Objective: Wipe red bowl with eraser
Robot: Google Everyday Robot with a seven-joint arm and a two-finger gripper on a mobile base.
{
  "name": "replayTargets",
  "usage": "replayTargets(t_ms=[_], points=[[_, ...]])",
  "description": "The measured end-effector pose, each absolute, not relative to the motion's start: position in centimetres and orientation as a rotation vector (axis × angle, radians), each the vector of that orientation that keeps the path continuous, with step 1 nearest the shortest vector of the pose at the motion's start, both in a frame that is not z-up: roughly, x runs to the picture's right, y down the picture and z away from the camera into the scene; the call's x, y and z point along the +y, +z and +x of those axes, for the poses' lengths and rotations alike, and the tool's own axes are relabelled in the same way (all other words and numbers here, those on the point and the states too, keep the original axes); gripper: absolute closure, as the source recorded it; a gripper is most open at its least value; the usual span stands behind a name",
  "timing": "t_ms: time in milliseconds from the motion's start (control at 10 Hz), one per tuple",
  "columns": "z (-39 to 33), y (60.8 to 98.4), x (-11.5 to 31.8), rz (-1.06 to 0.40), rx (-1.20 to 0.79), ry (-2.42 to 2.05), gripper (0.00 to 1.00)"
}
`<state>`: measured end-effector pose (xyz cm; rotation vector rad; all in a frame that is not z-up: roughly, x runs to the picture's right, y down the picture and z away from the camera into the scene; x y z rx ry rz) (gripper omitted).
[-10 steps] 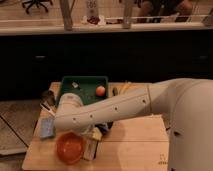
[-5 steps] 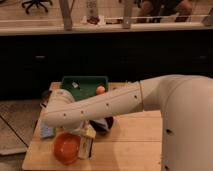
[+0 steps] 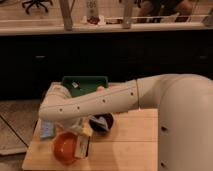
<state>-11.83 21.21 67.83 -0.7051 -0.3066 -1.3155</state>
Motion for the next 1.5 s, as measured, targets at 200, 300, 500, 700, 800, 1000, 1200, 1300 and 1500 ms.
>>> replayTargets(t_ms=[200, 300, 500, 700, 800, 1000, 1200, 1300, 1500], points=[[-12.6, 69.0, 21.9, -0.69, -0.354, -1.276, 0.99], [-12.6, 69.6, 22.2, -0.684, -0.37, -1.239, 0.99], [-12.0, 70.8, 23.1, -0.672, -0.394, -1.139, 0.99], [-11.2, 71.8, 23.4, -0.645, -0.399, -1.062, 0.99], [-10.4, 72.0, 23.5, -0.645, -0.39, -1.015, 0.99], [-10.5, 72.2, 23.2, -0.629, -0.4, -0.989, 0.99], [-10.9, 72.4, 22.7, -0.626, -0.411, -0.998, 0.99], [-11.1, 72.5, 22.6, -0.628, -0.412, -1.003, 0.99], [-11.1, 72.8, 22.0, -0.631, -0.404, -1.008, 0.99]])
